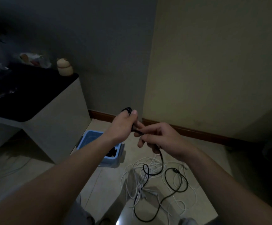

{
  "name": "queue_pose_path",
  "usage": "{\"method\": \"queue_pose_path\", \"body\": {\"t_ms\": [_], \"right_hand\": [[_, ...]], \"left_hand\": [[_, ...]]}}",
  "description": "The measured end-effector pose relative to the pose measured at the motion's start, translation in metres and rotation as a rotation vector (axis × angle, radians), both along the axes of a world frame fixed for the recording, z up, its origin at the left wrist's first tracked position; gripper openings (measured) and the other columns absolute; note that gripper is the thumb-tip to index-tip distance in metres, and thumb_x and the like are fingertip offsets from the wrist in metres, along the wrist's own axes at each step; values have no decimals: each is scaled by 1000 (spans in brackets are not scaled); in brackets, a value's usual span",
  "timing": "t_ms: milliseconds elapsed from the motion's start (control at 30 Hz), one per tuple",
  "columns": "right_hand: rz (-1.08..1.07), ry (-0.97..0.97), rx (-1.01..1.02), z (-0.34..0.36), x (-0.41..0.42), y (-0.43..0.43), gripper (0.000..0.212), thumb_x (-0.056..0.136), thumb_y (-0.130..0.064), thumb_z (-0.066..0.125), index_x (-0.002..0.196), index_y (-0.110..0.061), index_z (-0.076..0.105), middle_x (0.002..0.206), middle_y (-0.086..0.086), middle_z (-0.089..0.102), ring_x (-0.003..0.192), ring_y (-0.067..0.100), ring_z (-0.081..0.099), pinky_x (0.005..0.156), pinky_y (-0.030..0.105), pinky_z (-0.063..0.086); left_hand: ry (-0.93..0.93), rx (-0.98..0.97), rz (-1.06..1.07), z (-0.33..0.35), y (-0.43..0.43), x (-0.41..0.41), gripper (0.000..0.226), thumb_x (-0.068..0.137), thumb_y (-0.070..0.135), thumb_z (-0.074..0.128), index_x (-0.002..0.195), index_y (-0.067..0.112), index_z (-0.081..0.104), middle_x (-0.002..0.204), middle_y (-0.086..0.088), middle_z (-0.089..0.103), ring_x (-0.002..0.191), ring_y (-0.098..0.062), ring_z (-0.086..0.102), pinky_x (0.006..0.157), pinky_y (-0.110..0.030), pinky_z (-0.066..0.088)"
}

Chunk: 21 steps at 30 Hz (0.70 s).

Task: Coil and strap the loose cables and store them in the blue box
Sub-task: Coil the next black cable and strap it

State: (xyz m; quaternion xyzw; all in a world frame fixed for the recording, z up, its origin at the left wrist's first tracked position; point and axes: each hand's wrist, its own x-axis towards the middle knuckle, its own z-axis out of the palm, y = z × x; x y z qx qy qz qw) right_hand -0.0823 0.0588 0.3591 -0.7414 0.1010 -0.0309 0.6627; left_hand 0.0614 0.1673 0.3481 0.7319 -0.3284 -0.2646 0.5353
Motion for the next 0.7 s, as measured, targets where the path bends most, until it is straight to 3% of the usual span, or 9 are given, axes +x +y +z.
{"method": "queue_pose_path", "body": {"t_ms": [100, 267, 367, 467, 567, 700], "right_hand": [[-29, -48, -67, 1, -2, -5, 16, 97, -6, 60, 101, -9, 75, 75, 4, 73, 53, 13, 46, 46, 23, 40], [-225, -121, -368, 3, -1, -19, 11, 93, -16, 69, 83, -16, 75, 65, -5, 69, 60, 4, 61, 60, 20, 46], [-373, -147, -477, 2, -1, -23, 18, 82, -27, 81, 71, -20, 69, 57, -10, 60, 55, 6, 52, 55, 26, 42], [-484, -195, -457, 1, -2, -27, 30, 72, -29, 88, 63, -22, 61, 51, -14, 53, 49, 0, 44, 50, 15, 35], [-499, -202, -408, 0, 0, -28, 28, 74, -25, 87, 66, -21, 61, 53, -14, 55, 51, -1, 47, 52, 13, 37], [-379, -182, -326, -4, 1, -31, 15, 91, -16, 71, 79, -17, 63, 70, 5, 63, 69, 10, 57, 68, 31, 48]], "left_hand": [[-53, 84, -58, -2, -1, -6, 43, 108, 32, 37, 80, 7, 58, 60, -5, 63, 60, -26, 59, 70, -48, 51], [263, 110, -310, 11, 2, -19, 65, 107, 51, 16, 76, 7, 52, 47, -3, 41, 42, -18, 36, 57, -32, 41], [488, 106, -424, 15, 1, -23, 72, 101, 61, 6, 85, 6, 48, 45, 2, 33, 39, -13, 24, 45, -24, 33], [554, 83, -489, 19, 0, -21, 67, 97, 63, 12, 83, 8, 48, 43, 4, 29, 36, -12, 21, 50, -29, 31], [592, 94, -555, 23, 0, -18, 57, 87, 61, 26, 79, 10, 50, 42, 5, 25, 35, -12, 22, 56, -34, 30], [590, 66, -583, 24, 2, -19, 43, 90, 50, 33, 75, 14, 52, 42, 7, 25, 34, -11, 24, 57, -32, 39]]}}
